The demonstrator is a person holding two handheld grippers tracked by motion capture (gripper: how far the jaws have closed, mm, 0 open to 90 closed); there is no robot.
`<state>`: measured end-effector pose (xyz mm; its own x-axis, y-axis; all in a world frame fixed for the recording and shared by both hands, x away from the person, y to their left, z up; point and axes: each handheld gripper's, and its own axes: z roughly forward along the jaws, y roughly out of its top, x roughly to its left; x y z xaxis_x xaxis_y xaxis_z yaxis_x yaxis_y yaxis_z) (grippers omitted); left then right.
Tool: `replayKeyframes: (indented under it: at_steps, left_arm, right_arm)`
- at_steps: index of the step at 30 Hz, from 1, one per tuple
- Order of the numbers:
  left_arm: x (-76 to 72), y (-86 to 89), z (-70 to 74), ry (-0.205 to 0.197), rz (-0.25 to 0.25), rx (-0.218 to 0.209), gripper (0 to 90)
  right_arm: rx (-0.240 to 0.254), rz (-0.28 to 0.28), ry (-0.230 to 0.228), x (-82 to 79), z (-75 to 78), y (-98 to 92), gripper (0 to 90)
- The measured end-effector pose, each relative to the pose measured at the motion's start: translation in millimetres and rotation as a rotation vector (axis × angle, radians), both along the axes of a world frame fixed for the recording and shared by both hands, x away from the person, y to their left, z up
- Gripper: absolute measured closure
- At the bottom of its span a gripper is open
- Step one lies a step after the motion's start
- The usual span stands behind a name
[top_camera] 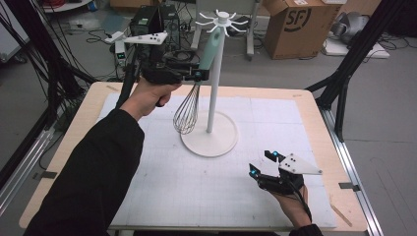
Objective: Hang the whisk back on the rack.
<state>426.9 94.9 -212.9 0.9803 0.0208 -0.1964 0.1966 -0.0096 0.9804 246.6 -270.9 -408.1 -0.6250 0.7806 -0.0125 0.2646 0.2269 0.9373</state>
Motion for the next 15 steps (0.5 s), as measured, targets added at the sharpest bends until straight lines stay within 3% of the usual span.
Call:
replayKeyframes:
  at_steps: [6, 15]
  left_arm:
    - [0.9, -12.6, -2.0, 0.004, -0.021, 0.012, 69.4]
    - [9.5, -27.2, 1.7, 0.005, -0.051, -0.013, 69.4]
  right_arm:
    - [-0.002, 0.003, -0.007, 0.4, -1.0, -3.3, 27.7]
    - [0.015, -0.001, -0.004, 4.0, -2.0, -10.3, 27.7]
